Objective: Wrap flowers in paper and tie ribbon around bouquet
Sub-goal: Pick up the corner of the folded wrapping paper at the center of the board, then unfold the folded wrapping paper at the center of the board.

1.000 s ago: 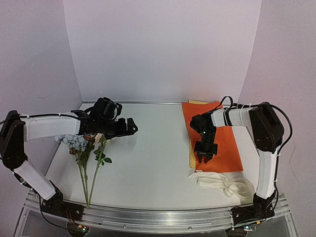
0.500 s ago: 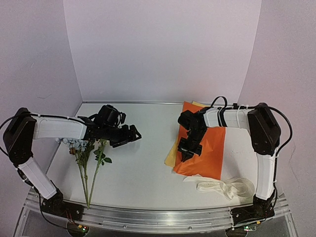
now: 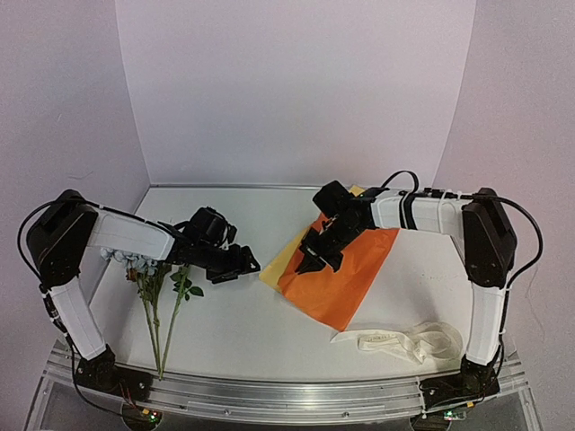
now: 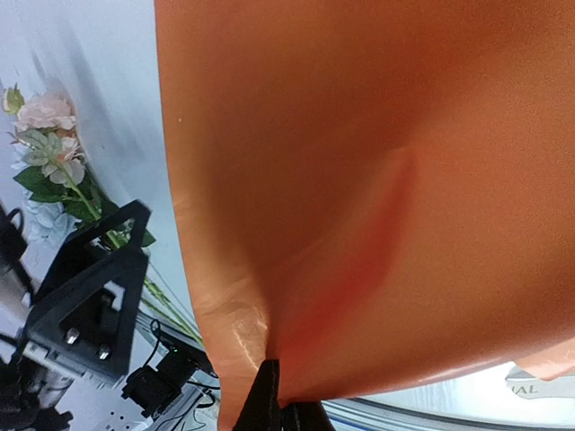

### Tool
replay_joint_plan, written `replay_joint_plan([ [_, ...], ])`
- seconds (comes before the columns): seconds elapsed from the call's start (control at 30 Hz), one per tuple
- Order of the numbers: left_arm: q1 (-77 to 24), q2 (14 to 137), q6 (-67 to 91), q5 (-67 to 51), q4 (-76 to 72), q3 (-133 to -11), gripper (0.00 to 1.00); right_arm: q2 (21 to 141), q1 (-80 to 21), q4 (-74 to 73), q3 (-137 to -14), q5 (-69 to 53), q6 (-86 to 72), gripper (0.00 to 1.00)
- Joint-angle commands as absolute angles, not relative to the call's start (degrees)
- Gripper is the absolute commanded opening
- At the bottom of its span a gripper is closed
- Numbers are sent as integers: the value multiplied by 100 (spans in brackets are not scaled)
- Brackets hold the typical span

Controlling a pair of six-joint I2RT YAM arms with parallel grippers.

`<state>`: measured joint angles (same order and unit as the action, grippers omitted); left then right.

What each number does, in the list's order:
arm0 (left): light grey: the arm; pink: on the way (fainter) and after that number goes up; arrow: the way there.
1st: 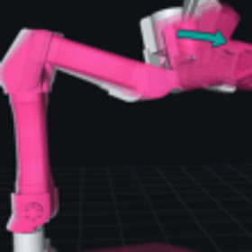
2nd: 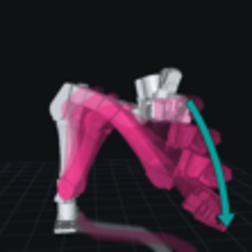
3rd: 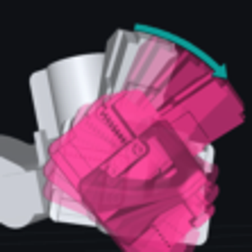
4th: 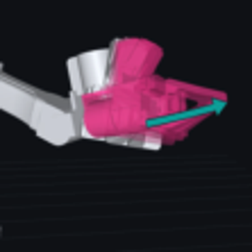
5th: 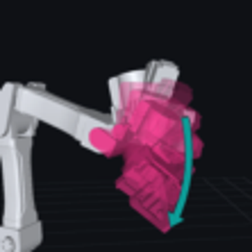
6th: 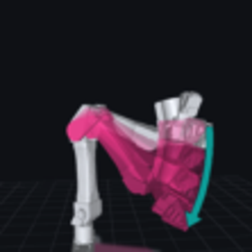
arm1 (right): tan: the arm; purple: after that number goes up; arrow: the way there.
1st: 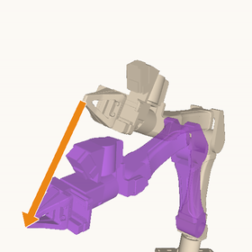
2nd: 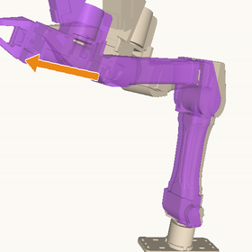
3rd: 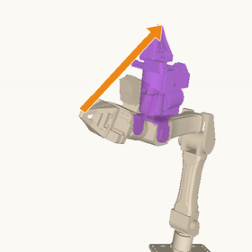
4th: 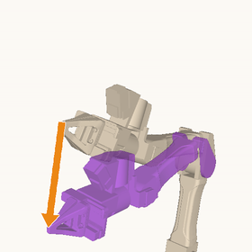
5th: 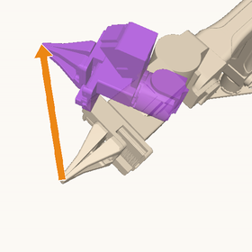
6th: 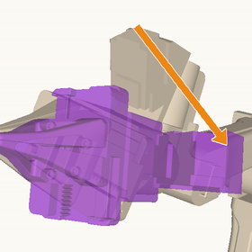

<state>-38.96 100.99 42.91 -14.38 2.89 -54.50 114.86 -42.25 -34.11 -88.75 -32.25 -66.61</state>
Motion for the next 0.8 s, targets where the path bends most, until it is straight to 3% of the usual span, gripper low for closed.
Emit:
replay_joint_plan([
  [0.0,-3897,10525,3980,-1470,262,-5938,74,11084,-4263,-3078,-8779,-3296,-6859,0],
  [0.27,-3960,11119,3837,-1430,262,-6309,63,10995,-4268,-3067,-8656,-3271,-6827,0],
  [0.4,-4046,11363,3796,-1373,426,-6506,49,10910,-4271,-3087,-8581,-3202,-6780,0],
  [0.53,-4184,11517,3765,-1195,599,-6639,42,10854,-4268,-3149,-8551,-3142,-6689,0],
  [0.77,-4212,11435,3917,-690,645,-6685,1,10743,-4270,-3375,-8570,-3052,-6467,0],
])
